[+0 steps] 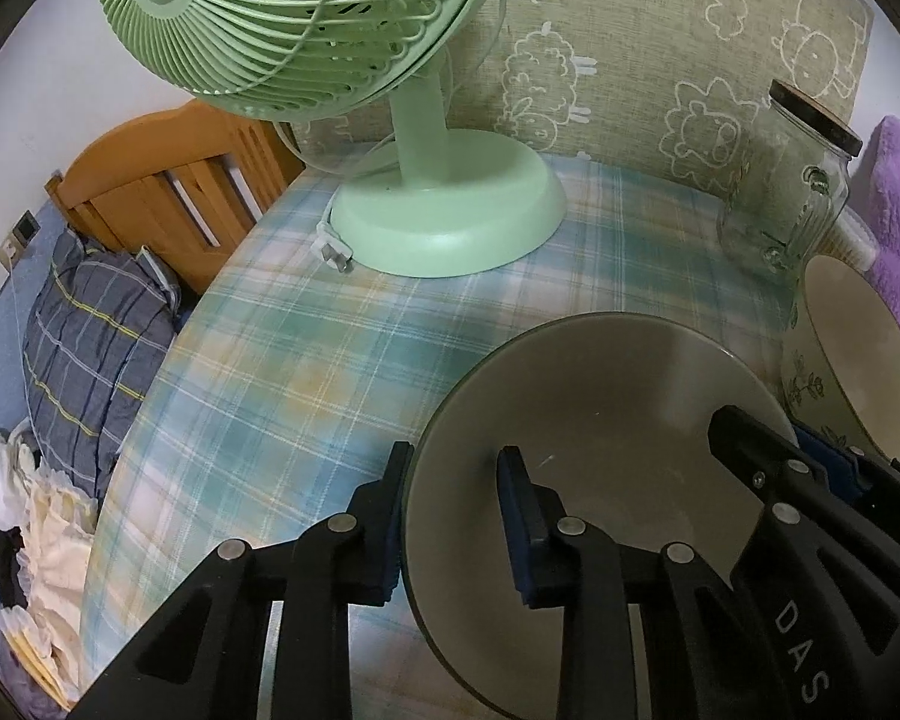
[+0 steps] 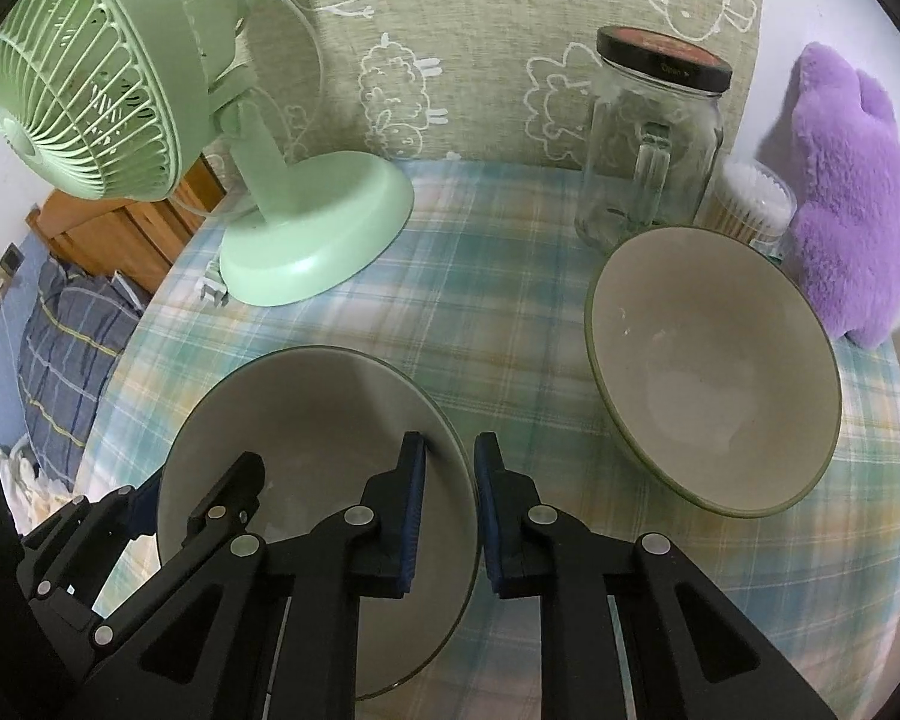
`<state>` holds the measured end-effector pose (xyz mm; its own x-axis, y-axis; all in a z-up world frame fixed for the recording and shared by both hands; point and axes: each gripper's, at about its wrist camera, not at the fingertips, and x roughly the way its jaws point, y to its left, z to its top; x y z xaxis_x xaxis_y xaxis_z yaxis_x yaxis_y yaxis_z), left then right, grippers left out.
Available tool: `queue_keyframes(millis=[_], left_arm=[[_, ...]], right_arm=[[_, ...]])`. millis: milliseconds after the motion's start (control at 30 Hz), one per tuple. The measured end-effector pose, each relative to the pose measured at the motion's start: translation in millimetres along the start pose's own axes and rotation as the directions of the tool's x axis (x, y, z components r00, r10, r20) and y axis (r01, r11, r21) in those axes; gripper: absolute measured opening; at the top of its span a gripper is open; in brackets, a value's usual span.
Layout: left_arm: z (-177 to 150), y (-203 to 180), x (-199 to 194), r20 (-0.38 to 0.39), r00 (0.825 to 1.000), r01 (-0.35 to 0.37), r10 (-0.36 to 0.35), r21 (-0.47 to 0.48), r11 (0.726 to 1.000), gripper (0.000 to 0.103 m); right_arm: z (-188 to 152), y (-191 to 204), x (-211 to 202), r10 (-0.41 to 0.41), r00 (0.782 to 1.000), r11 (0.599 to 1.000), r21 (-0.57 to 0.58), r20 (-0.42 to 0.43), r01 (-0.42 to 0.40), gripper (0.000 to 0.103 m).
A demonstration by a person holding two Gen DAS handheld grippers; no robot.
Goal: Organize plates and bowls
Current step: 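Grasp the rim of the white bowl with both tools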
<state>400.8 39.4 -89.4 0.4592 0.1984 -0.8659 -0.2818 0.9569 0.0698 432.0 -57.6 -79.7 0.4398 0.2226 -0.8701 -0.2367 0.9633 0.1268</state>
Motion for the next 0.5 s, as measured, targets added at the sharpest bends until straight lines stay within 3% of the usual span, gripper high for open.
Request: queue_keyframes(millis=[500], left_arm=[[-14, -4, -26, 0.001, 1.000, 0.004, -0.004, 0.017, 1.000, 0.027]], right_arm=[[-13, -3, -24, 0.003, 1.000, 1.000, -0.001, 0.002, -0.003, 0.021]])
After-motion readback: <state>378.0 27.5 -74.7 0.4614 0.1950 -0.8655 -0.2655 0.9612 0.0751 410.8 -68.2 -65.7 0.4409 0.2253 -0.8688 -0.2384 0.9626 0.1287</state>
